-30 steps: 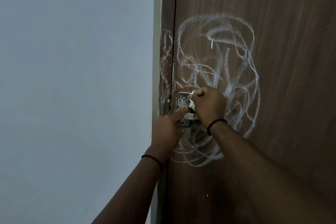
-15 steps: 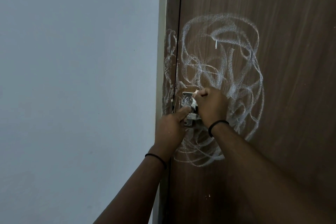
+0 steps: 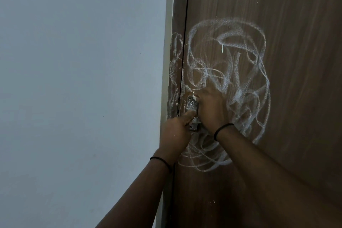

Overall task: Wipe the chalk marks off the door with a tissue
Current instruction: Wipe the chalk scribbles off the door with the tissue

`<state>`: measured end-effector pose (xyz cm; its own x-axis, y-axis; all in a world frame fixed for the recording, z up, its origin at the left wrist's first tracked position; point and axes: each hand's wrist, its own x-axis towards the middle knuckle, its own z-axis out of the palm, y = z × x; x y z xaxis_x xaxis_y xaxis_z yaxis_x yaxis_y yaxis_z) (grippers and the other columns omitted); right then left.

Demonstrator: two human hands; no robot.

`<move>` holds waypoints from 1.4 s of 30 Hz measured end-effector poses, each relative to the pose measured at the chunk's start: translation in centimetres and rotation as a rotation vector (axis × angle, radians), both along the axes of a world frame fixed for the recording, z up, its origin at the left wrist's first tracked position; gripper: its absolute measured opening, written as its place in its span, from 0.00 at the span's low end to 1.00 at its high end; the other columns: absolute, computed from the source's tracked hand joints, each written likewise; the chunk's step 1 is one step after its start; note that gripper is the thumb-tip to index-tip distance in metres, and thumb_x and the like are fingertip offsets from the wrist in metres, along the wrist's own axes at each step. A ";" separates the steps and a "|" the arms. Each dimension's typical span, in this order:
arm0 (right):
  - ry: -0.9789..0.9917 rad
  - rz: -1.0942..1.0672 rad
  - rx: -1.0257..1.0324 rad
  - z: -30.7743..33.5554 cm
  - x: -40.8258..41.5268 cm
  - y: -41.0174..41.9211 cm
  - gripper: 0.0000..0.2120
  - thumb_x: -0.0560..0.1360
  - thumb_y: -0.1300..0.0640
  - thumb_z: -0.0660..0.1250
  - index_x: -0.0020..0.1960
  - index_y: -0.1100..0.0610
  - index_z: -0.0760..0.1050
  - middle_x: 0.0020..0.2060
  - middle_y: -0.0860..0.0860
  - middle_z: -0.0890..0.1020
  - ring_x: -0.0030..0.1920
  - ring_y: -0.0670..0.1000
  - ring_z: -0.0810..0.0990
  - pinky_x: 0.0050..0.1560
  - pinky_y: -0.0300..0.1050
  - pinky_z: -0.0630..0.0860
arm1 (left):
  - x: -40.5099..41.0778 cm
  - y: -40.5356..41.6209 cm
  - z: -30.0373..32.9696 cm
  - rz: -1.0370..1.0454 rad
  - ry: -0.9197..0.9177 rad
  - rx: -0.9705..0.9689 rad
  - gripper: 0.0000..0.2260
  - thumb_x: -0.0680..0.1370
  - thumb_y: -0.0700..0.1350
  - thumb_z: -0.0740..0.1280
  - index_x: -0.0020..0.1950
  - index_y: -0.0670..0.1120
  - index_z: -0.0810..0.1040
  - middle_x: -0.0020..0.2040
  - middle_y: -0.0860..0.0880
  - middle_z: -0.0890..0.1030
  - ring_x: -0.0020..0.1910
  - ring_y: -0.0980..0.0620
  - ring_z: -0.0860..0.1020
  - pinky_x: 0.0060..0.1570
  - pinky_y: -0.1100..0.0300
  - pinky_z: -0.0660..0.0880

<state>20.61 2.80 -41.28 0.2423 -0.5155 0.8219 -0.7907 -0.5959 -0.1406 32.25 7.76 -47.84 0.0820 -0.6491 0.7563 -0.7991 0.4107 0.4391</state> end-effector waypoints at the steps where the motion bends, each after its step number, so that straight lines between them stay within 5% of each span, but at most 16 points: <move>1: 0.054 0.009 -0.040 0.1 -0.1 -0.1 0.15 0.75 0.69 0.63 0.55 0.56 0.81 0.51 0.52 0.81 0.53 0.56 0.77 0.55 0.49 0.73 | 0.0 0.0 0.0 0.001 0.002 -0.007 0.20 0.77 0.38 0.67 0.67 0.54 0.79 0.58 0.47 0.84 0.49 0.46 0.84 0.49 0.52 0.81; 6: 0.224 0.168 -0.058 2.2 0.5 -0.6 0.14 0.71 0.69 0.67 0.52 0.54 0.80 0.42 0.51 0.81 0.48 0.53 0.75 0.57 0.51 0.70 | -0.1 0.4 0.1 -0.031 0.015 -0.095 0.20 0.77 0.36 0.64 0.66 0.52 0.80 0.53 0.48 0.86 0.45 0.49 0.84 0.45 0.54 0.81; 11: 0.134 0.193 -0.018 2.5 0.9 -1.2 0.06 0.76 0.64 0.65 0.47 0.53 0.74 0.38 0.50 0.77 0.42 0.54 0.74 0.46 0.52 0.74 | 0.0 1.1 1.4 0.178 0.102 -0.330 0.07 0.76 0.36 0.68 0.49 0.44 0.85 0.41 0.47 0.85 0.37 0.50 0.81 0.37 0.57 0.79; 15: -0.073 0.166 -0.064 2.3 0.3 -1.6 0.07 0.76 0.61 0.69 0.40 0.55 0.83 0.37 0.52 0.78 0.39 0.52 0.76 0.39 0.46 0.72 | 0.3 0.7 3.7 0.239 0.051 -0.360 0.10 0.79 0.37 0.66 0.58 0.44 0.82 0.48 0.46 0.82 0.44 0.49 0.79 0.42 0.65 0.69; 21: 0.041 0.206 -0.151 2.5 0.0 -0.6 0.11 0.74 0.67 0.67 0.38 0.55 0.80 0.29 0.49 0.78 0.30 0.47 0.73 0.45 0.49 0.78 | 0.1 -0.9 5.3 0.207 -0.013 -0.314 0.11 0.79 0.36 0.67 0.59 0.42 0.83 0.45 0.43 0.80 0.43 0.45 0.78 0.39 0.58 0.71; 25: -0.148 0.337 0.023 1.6 -0.5 -0.8 0.14 0.76 0.67 0.67 0.56 0.51 0.71 0.45 0.47 0.81 0.45 0.45 0.81 0.51 0.47 0.79 | 0.2 -1.8 5.7 0.231 -0.015 -0.311 0.08 0.79 0.41 0.68 0.54 0.42 0.84 0.42 0.42 0.80 0.39 0.44 0.78 0.35 0.58 0.68; 29: -0.234 0.298 0.013 0.6 -1.3 -1.1 0.09 0.76 0.66 0.67 0.49 0.53 0.74 0.43 0.48 0.80 0.47 0.49 0.77 0.47 0.51 0.78 | 0.0 -2.5 5.9 0.287 0.020 -0.285 0.05 0.77 0.40 0.69 0.47 0.43 0.85 0.40 0.43 0.82 0.37 0.46 0.78 0.35 0.59 0.67; 32: -0.238 0.208 0.041 -0.5 -1.8 -1.2 0.08 0.77 0.63 0.66 0.49 0.52 0.81 0.43 0.50 0.83 0.48 0.49 0.73 0.47 0.45 0.73 | -0.2 -2.9 5.5 0.289 0.172 -0.238 0.07 0.78 0.43 0.69 0.41 0.45 0.84 0.34 0.51 0.80 0.30 0.57 0.73 0.30 0.67 0.59; 36: -0.202 0.169 0.028 -1.1 -2.2 -1.1 0.07 0.77 0.60 0.69 0.51 0.53 0.85 0.44 0.49 0.86 0.47 0.52 0.76 0.51 0.43 0.68 | -0.5 -3.0 3.6 0.242 0.384 -0.183 0.07 0.78 0.45 0.69 0.41 0.47 0.85 0.30 0.57 0.77 0.29 0.62 0.74 0.29 0.73 0.65; 42: -0.216 0.110 0.092 0.0 -1.5 -0.7 0.08 0.75 0.62 0.70 0.39 0.56 0.85 0.35 0.52 0.84 0.45 0.52 0.73 0.48 0.47 0.73 | -0.6 -2.7 0.8 0.258 0.439 -0.105 0.06 0.75 0.43 0.72 0.39 0.48 0.85 0.29 0.60 0.77 0.30 0.68 0.75 0.30 0.75 0.66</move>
